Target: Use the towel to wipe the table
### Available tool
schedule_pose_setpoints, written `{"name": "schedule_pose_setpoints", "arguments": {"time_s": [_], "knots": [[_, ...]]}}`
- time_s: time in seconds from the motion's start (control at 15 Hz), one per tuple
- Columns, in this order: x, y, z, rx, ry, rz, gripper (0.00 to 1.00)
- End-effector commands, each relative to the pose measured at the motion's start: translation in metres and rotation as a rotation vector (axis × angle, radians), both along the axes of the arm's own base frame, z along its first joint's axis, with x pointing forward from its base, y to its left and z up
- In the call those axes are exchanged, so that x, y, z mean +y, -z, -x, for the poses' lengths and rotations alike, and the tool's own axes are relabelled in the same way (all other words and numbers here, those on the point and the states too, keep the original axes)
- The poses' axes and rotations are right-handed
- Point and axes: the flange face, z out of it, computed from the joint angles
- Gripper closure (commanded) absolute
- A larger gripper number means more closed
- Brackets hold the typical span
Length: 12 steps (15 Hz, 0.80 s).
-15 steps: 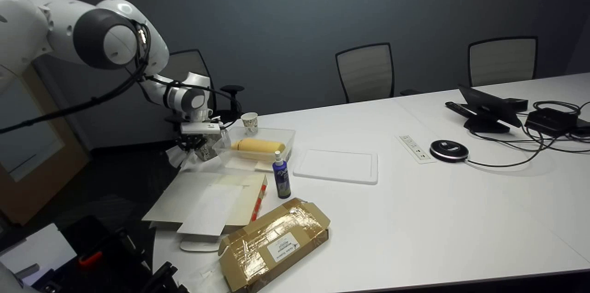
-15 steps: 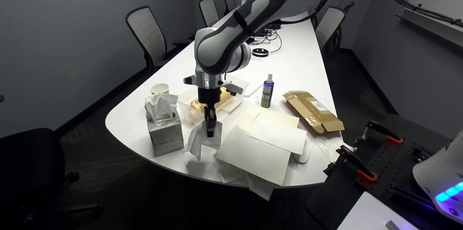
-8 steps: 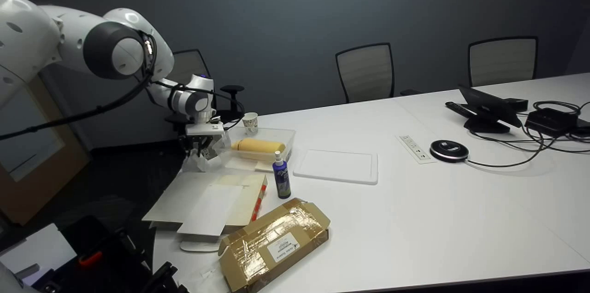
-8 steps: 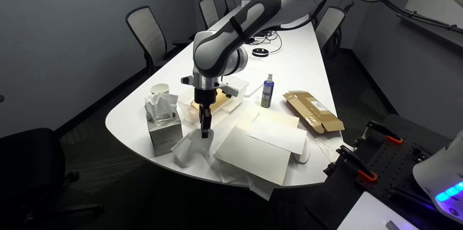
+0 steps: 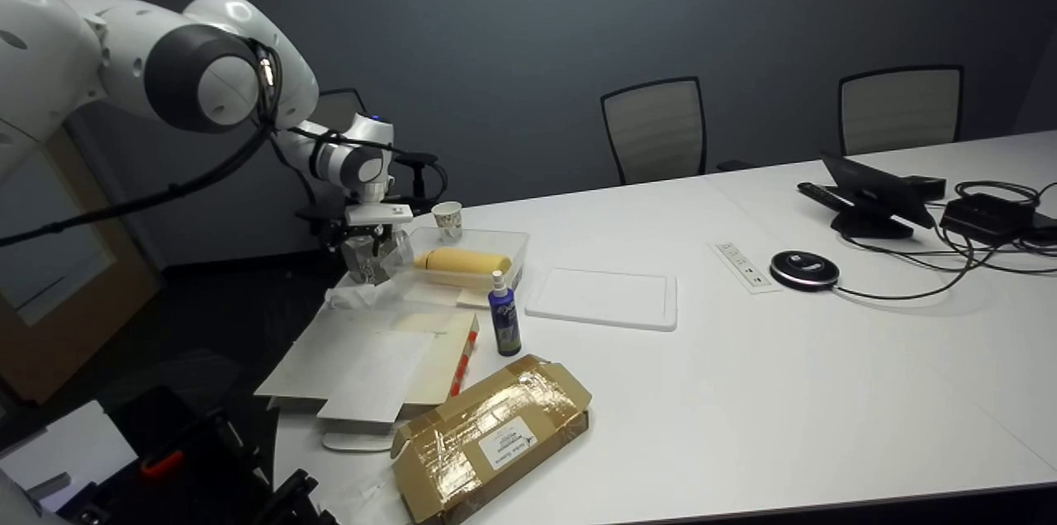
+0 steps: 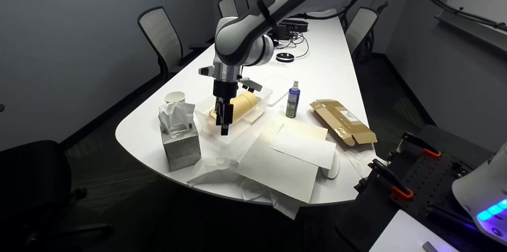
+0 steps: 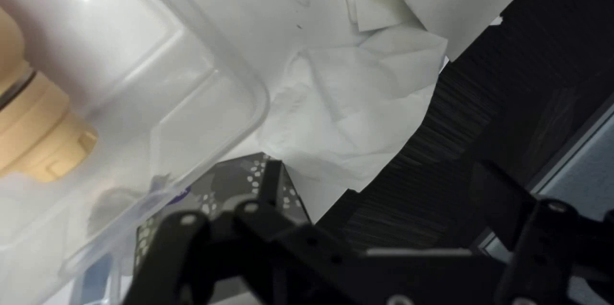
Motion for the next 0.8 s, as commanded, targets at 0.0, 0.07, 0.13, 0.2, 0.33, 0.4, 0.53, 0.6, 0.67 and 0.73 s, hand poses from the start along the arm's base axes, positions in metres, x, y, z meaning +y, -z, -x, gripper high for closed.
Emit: {"name": "schedule_pose_setpoints", "arguments": {"time_s": [0.0,0.07,0.13,0.2,0.33,0.4,0.53,0.6,0.67,0.73], "knots": [[-0.028,-0.043,-0.003,-0.027,0.045,0.044,0.0],[-0.038,-0.052,-0.006,-0.048,0.077,0.068,0.0],[-0.046,-0.058,-0.01,-0.053,0.102,0.081,0.0],[-0.057,-0.063,-0.013,-0.07,0.133,0.112,0.0],[-0.077,-0.076,-0.02,-0.121,0.219,0.181,0.0],[-0.089,-0.08,-0.022,-0.133,0.262,0.208,0.0],[-0.113,-0.088,-0.025,-0.159,0.362,0.258,0.0],[-0.124,-0.092,-0.025,-0.161,0.416,0.279,0.0],[-0.135,-0.094,-0.024,-0.164,0.47,0.297,0.0],[-0.146,-0.098,-0.023,-0.166,0.525,0.314,0.0]]}}
